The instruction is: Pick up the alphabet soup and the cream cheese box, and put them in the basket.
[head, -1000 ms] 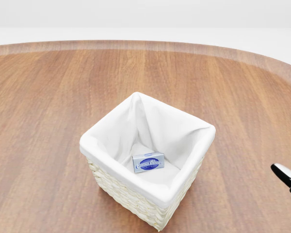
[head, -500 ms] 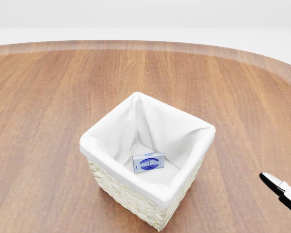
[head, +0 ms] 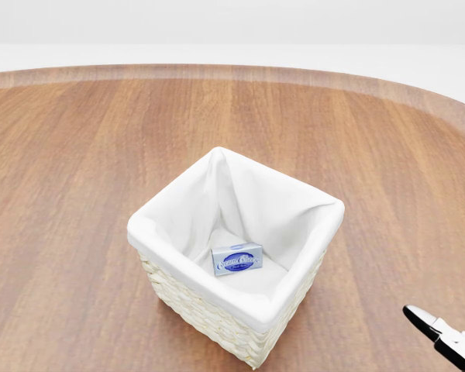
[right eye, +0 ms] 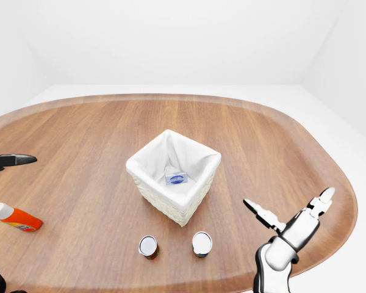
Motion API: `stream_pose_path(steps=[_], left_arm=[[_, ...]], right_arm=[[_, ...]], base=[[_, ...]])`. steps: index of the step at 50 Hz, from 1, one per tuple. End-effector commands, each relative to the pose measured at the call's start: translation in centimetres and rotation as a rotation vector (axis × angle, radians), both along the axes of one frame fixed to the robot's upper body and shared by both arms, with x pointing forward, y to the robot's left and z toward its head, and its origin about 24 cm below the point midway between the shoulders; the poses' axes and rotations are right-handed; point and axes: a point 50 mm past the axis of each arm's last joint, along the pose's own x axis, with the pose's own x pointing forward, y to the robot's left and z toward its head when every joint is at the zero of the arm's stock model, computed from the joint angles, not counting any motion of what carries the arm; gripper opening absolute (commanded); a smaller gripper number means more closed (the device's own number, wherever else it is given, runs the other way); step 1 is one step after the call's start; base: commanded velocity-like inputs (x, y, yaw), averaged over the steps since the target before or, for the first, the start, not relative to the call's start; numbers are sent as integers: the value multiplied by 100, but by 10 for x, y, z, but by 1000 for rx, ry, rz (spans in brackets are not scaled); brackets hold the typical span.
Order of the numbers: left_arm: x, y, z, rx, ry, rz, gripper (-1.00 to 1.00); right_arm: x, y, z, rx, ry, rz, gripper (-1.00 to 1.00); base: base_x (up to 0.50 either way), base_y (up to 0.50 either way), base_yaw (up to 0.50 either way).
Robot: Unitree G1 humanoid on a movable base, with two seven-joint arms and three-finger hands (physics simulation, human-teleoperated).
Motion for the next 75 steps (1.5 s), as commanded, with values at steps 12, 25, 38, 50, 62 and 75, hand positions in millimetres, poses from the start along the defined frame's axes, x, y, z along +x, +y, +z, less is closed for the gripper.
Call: stream_pose_path(steps=[12, 25, 38, 50, 62, 75], left_arm=[[0, -1, -1, 1, 12, 1, 100], [3, 1, -3, -11, 17, -1, 100], [1, -1, -1, 2, 15, 0, 100], [2, 0, -4, -9, 17, 2, 100], [3, 0, -4, -9, 25, 2, 100], [2, 0, -4, -7, 22, 4, 100]], right_arm=[[-15, 0, -38, -71, 258, 62, 100], [-23, 11, -39, -37, 281, 200, 100], [-27, 14, -55, -54, 374, 196, 100], [-33, 17, -64, -114, 459, 203, 100], [-37, 26, -70, -140, 509, 252, 100], [-42, 31, -69, -144, 524, 284, 100]], base=[[0, 0, 0], [0, 0, 0], [0, 0, 0], [0, 0, 0], [0, 0, 0], [0, 0, 0]])
